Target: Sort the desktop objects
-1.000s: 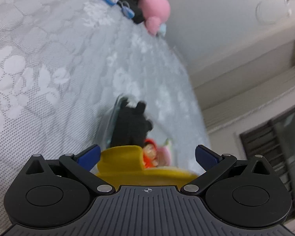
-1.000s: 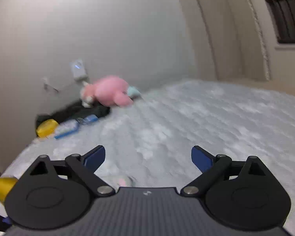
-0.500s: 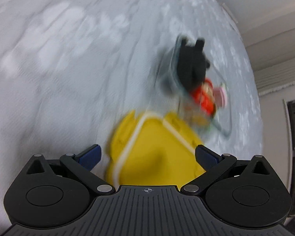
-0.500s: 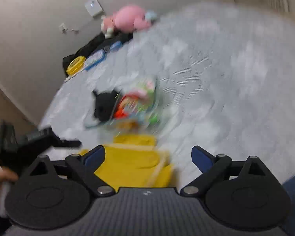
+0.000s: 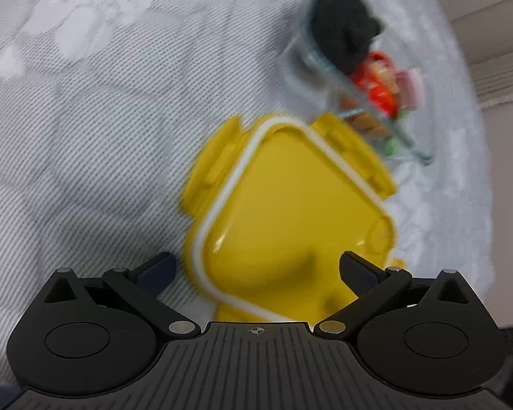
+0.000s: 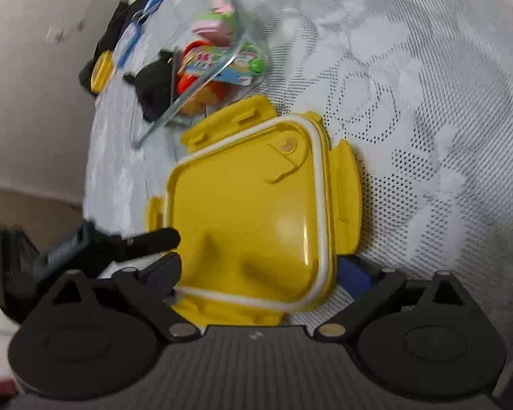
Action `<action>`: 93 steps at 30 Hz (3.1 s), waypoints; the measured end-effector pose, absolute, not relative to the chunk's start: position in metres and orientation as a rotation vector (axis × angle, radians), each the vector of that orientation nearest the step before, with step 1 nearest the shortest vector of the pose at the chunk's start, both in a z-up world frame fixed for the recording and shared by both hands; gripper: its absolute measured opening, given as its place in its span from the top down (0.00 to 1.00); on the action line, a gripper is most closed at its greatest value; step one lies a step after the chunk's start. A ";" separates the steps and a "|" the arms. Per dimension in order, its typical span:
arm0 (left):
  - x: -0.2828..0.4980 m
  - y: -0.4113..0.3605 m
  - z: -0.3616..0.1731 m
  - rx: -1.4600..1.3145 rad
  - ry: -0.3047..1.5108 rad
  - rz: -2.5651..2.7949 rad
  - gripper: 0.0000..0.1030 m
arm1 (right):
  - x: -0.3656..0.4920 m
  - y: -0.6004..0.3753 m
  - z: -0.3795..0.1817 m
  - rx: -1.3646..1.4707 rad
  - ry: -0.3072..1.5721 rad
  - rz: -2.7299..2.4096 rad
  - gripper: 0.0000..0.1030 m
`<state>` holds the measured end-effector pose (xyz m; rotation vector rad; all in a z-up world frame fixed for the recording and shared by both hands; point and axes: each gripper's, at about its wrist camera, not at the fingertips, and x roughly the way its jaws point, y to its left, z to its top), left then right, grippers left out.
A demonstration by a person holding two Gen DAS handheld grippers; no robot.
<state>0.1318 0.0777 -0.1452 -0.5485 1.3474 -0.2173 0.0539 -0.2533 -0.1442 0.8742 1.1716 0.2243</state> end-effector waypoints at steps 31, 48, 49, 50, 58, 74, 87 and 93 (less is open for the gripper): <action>0.163 0.088 -0.101 -0.868 0.726 -0.411 0.00 | 0.108 -0.268 -0.061 0.657 0.543 0.376 0.02; 0.140 0.060 -0.089 -0.443 0.836 -0.344 0.00 | 0.135 -0.203 -0.079 0.249 0.516 0.325 0.03; 0.143 0.054 -0.093 -0.407 0.870 -0.341 0.00 | 0.138 -0.200 -0.080 0.242 0.520 0.332 0.03; 0.146 0.050 -0.096 -0.391 0.891 -0.336 0.00 | 0.140 -0.198 -0.080 0.238 0.523 0.340 0.04; 0.167 0.049 -0.121 -0.452 1.015 -0.312 0.00 | 0.136 -0.247 -0.056 0.334 0.504 0.298 0.04; 0.178 0.045 -0.141 -0.594 1.144 -0.295 0.00 | 0.176 -0.294 -0.104 0.336 0.807 0.280 0.08; 0.196 0.067 -0.086 -0.623 0.751 -0.354 0.00 | 0.164 -0.273 -0.086 0.404 0.674 0.333 0.20; 0.241 0.070 -0.085 -0.562 0.700 -0.293 0.00 | 0.183 -0.252 -0.088 0.383 0.649 0.318 0.20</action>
